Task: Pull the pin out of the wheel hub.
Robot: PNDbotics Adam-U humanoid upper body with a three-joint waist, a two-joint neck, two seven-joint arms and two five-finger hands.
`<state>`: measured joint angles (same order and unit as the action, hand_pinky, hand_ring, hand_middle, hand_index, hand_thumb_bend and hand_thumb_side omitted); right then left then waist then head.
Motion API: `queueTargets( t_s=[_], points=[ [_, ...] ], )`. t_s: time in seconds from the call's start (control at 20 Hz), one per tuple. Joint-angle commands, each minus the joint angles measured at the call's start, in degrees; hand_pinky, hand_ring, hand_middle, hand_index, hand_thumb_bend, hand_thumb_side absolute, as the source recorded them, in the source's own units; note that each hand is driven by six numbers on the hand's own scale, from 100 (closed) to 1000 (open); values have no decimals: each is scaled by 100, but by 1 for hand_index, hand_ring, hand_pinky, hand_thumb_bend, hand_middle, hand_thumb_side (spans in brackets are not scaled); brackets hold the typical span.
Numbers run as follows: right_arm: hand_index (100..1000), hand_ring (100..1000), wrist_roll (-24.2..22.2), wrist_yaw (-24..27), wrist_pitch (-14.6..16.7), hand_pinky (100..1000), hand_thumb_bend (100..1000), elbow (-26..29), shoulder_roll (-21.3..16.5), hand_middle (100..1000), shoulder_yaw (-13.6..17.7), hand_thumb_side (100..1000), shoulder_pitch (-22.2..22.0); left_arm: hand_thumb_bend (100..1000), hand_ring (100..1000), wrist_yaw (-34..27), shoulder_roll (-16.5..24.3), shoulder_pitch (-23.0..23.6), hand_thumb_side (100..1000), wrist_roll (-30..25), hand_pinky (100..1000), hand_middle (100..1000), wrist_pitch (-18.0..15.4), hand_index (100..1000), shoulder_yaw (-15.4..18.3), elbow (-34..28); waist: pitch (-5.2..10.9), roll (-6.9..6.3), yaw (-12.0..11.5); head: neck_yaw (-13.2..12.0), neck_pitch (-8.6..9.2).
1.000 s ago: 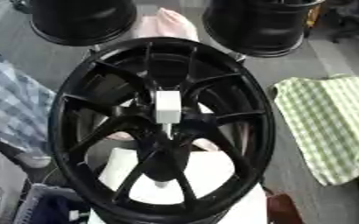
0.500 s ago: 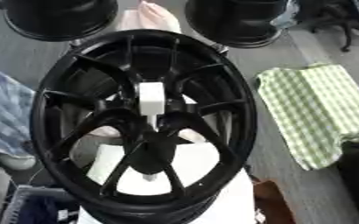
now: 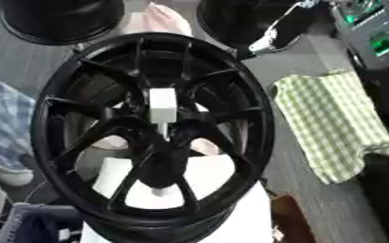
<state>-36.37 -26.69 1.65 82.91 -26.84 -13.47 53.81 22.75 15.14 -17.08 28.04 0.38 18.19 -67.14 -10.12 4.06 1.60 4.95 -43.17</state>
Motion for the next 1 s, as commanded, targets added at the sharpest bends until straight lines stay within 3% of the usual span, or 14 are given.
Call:
queueTargets(
  t_s=[0.05, 0.3, 0.55, 0.75, 1.0],
  points=[
    [825, 789, 31, -39, -289, 691, 687, 212, -44, 703, -92, 277, 37, 100, 760, 18, 148, -36, 817, -1, 777, 569, 12, 775, -7, -49, 140, -4, -12, -19, 59],
    [813, 776, -62, 538, -761, 640, 678, 279, -24, 676, -196, 293, -40, 100, 760, 22, 153, -44, 818, -6, 778, 572, 27, 775, -15, -37, 131, 11, -31, -47, 57],
    [811, 774, -22, 1061, -1184, 634, 679, 731, -66, 671, -350, 295, -58, 100, 761, 18, 153, -50, 817, -9, 778, 572, 28, 775, -19, -41, 125, 14, -49, -31, 21],
    [796, 775, -25, 1076, -1302, 645, 675, 1003, -71, 672, -494, 290, -86, 100, 761, 23, 130, -69, 818, -23, 778, 573, 32, 775, -31, -53, 132, 16, -81, -33, -16],
    [789, 788, -54, 789, -1243, 680, 671, 925, 19, 684, -670, 287, -97, 100, 761, 44, 55, -119, 821, -69, 778, 573, 45, 774, -63, -74, 145, 22, -170, -24, -79]
  ],
)
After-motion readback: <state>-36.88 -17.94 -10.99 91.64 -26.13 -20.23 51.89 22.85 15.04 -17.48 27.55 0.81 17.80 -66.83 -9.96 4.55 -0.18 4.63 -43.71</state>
